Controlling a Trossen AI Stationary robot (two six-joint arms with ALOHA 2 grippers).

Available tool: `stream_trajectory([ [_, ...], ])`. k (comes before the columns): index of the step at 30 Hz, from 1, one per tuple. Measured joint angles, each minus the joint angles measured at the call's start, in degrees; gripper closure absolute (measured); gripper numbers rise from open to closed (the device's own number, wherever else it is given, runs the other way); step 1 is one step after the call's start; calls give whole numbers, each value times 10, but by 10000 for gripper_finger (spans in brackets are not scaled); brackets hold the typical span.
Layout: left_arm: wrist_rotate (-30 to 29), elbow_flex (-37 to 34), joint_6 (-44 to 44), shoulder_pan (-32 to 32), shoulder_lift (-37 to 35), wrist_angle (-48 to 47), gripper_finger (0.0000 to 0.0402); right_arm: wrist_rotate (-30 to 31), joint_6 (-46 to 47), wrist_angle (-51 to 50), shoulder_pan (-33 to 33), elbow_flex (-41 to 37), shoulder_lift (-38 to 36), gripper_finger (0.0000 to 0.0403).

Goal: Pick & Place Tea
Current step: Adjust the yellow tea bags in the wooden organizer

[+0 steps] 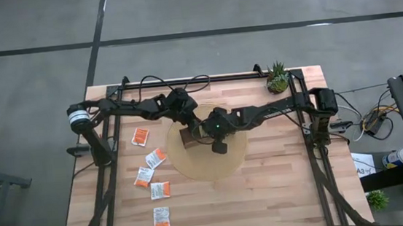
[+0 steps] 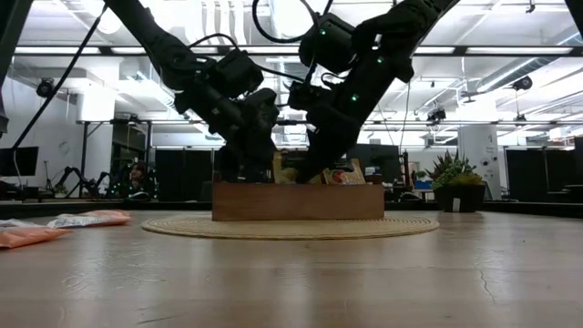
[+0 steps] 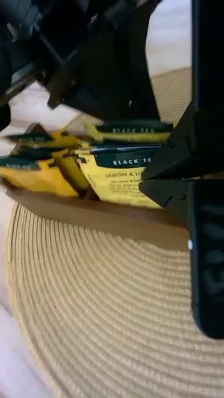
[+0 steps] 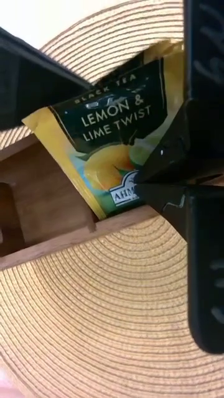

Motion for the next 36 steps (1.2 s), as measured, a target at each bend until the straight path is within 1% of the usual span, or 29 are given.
stream_trajectory([
  [4,19,0,-3,0,0,0,402,9,-6,-2,-1,3,0,394],
  [13,21,5,-7,0,-1,-1,402,28,-24,-10,-1,35,0,394],
  [17,23,11,-7,3,-2,-1,402,28,-32,-50,-1,42,-1,394],
  [29,23,28,-7,6,-2,-4,402,25,-33,-75,-1,40,-1,394],
  [36,22,45,-6,7,-2,-13,402,3,-29,-82,-1,40,-1,394],
])
